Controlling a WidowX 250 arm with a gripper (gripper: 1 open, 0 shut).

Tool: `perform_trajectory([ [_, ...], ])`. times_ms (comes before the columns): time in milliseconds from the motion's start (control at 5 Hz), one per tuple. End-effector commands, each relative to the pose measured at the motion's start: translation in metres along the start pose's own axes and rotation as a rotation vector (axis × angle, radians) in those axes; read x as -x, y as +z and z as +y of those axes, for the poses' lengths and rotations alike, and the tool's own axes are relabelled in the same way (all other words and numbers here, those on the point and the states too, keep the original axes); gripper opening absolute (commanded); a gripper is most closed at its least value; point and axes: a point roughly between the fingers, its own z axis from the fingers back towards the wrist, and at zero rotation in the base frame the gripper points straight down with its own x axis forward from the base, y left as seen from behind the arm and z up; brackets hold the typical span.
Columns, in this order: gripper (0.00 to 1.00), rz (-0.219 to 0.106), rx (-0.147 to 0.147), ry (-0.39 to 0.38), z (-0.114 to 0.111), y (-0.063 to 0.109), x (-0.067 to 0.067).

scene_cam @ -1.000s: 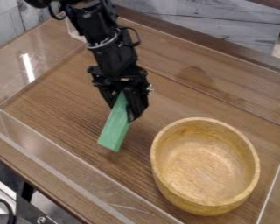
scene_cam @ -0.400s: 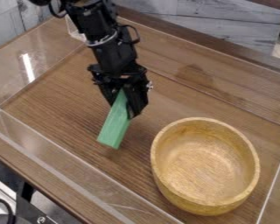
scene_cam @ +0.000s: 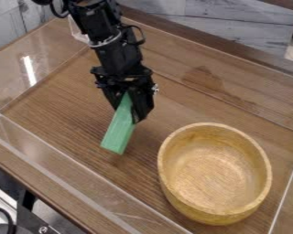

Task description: Remove the green block from inside the brown bowl and put it on the table

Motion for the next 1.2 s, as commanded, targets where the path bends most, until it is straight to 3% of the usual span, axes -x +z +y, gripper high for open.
perform_trajectory([
  [0,0.00,-0.044,-0.013,-0.006,0.0030,0.0122,-0.0107],
  [1000,0.00,-0.033,0.008,-0.001,0.0063,0.0140,-0.0134],
])
